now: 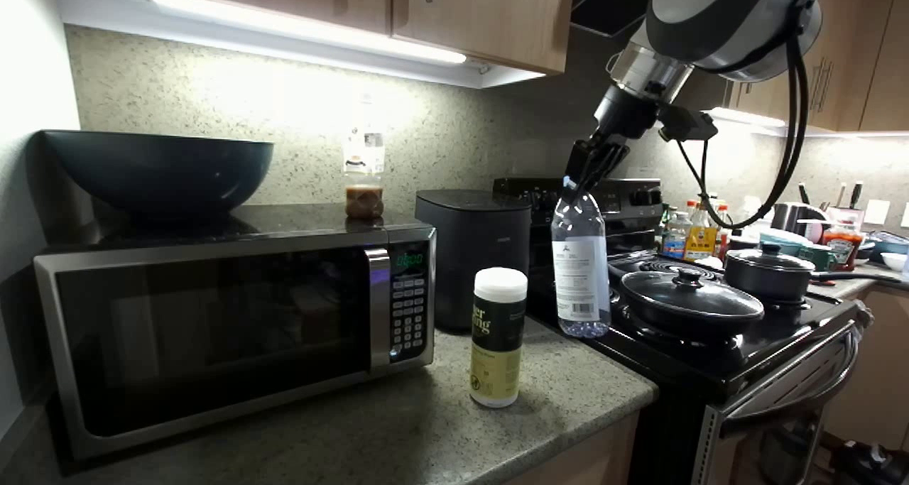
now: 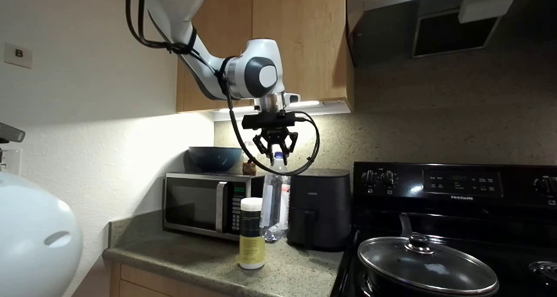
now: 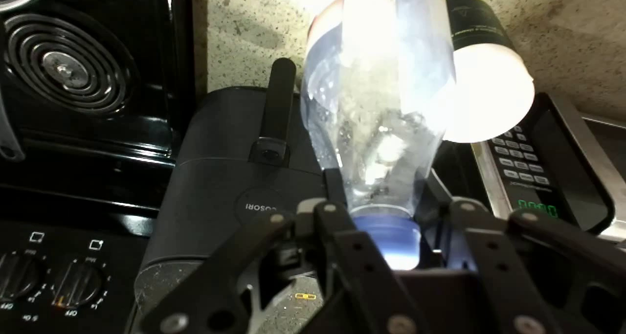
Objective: Put the empty bottle on the counter and the bottle with the liquid put on top of the container
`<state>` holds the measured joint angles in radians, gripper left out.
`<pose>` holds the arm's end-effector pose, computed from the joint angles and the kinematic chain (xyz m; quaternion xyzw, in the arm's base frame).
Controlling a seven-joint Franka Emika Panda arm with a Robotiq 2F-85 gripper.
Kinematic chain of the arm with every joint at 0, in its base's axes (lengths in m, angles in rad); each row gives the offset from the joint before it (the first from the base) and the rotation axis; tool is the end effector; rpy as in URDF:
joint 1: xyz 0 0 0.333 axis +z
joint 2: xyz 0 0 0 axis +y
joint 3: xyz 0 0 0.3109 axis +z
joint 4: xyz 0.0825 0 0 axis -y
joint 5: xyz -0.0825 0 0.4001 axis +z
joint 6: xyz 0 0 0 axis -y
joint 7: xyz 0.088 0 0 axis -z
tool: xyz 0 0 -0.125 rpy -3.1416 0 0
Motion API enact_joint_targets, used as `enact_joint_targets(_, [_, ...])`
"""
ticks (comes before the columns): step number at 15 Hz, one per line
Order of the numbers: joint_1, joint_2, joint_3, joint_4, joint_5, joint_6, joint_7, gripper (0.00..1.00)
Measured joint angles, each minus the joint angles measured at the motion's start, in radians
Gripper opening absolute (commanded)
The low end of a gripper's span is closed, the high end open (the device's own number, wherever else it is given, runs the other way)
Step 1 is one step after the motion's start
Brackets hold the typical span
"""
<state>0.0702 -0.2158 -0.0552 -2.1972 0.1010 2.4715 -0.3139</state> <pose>0.5503 0.0078 0.5013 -0.9608 -0.1274 -0.2461 0.0093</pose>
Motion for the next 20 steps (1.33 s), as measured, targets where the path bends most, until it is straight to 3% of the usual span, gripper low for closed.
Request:
enact_joint_targets(1, [0.001, 0.0, -0.001, -0.008, 0.018, 0.005, -0.005, 0.39])
enact_joint_targets(2, [0.002, 0.0, -0.001, -0.012, 0.025, 0.007, -0.005, 0.14])
enact_joint_targets(10, [-0.035, 0.035, 0.0, -0.013, -0.053, 0.01, 0.1, 0.14])
enact_joint_targets(18, [-0.055, 0.122, -0.003, 0.007, -0.044, 0.014, 0.109, 0.14])
enact_joint_targets(19, [-0.054, 0.134, -0.003, 0.014, -0.023, 0.014, 0.095, 0.39])
enact_joint_targets(20, [-0.052, 0.144, -0.002, 0.021, 0.004, 0.011, 0.071, 0.39])
